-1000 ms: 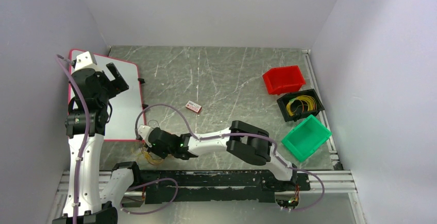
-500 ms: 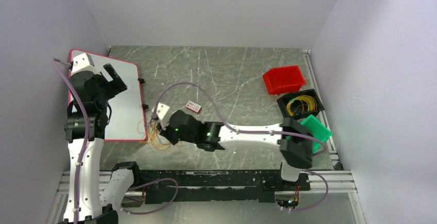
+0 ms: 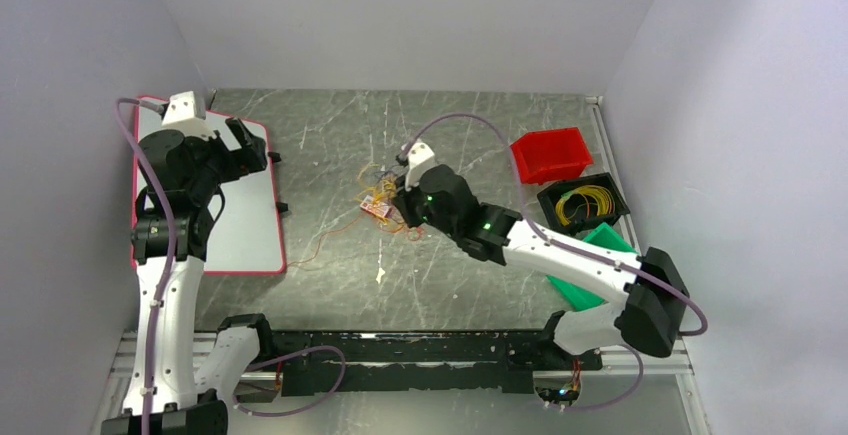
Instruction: Untangle the cables
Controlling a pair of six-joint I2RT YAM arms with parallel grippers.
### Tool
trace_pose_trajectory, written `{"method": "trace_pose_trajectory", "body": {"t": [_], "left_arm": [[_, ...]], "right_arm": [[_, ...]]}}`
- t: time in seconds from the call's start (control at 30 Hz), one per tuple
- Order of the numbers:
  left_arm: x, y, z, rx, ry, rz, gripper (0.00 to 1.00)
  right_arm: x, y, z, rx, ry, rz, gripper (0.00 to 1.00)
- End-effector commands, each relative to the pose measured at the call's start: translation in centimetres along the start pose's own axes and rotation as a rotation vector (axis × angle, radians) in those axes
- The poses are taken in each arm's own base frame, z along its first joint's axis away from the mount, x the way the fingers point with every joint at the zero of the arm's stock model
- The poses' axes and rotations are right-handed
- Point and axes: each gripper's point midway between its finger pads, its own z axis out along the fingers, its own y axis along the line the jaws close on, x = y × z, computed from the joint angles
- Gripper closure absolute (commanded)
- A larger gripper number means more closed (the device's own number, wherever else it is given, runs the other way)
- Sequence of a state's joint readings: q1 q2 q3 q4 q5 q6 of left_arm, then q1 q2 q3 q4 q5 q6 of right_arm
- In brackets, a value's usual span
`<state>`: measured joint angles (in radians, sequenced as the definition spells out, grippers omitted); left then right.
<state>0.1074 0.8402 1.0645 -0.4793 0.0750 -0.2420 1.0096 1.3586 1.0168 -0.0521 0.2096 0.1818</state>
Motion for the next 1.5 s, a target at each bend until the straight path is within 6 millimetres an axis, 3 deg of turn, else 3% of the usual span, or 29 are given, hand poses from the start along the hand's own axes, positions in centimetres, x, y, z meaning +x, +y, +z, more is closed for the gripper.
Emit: {"method": "trace_pose_trajectory", "body": {"t": [0.0, 0.1, 0.23, 0.3, 0.4, 0.57, 0.7, 0.93, 1.07, 1.13, 1.27, 1.33, 1.47], "left_arm": [[-0.4, -3.0, 0.5, 0.16, 0.001, 0.034, 0.0], [0.5, -3.7, 1.0, 0.183, 0.024, 0.044, 0.0], [1.0, -4.5, 1.4, 0.202, 0.041, 0.044, 0.02], [1.0, -4.7, 1.5, 0.208, 0.043, 0.043, 0.02], [1.3, -4.7, 1.6, 0.21, 0.053, 0.041, 0.02], [2.2, -4.2, 2.0, 0.18, 0.08, 0.043, 0.02], [2.3, -4.2, 2.3, 0.182, 0.082, 0.038, 0.02], [3.2, -4.6, 3.3, 0.177, 0.126, 0.017, 0.03], [4.6, -6.3, 4.0, 0.192, 0.162, 0.042, 0.02], [5.1, -7.4, 4.2, 0.204, 0.173, 0.059, 0.02], [5.7, -8.8, 4.2, 0.226, 0.185, 0.058, 0.01], [6.0, -8.8, 4.2, 0.225, 0.186, 0.048, 0.0], [6.4, -8.6, 4.8, 0.21, 0.172, 0.03, 0.01]], "right_arm": [[2.0, -3.1, -1.4, 0.081, 0.065, 0.032, 1.0], [3.0, -3.1, -1.6, 0.043, 0.096, 0.02, 1.0], [4.5, 1.0, -1.6, -0.21, 0.167, -0.034, 1.0], [5.4, 1.5, -1.3, -0.231, 0.206, -0.021, 1.0], [6.1, -0.1, -0.8, -0.129, 0.221, 0.008, 1.0], [4.6, -5.2, -1.7, 0.167, 0.148, 0.035, 1.0], [3.9, -8.0, -2.5, 0.328, 0.133, 0.04, 1.0], [4.6, -7.3, -0.9, 0.276, 0.162, 0.062, 0.99], [5.6, -7.1, 0.7, 0.223, 0.165, 0.138, 0.97], [6.6, -7.2, 1.3, 0.21, 0.19, 0.159, 0.9], [6.2, -6.9, 1.3, 0.181, 0.193, 0.169, 0.44], [5.5, -6.9, 0.9, 0.177, 0.174, 0.159, 0.37], [4.8, -7.7, -0.2, 0.212, 0.177, 0.134, 0.36]]}}
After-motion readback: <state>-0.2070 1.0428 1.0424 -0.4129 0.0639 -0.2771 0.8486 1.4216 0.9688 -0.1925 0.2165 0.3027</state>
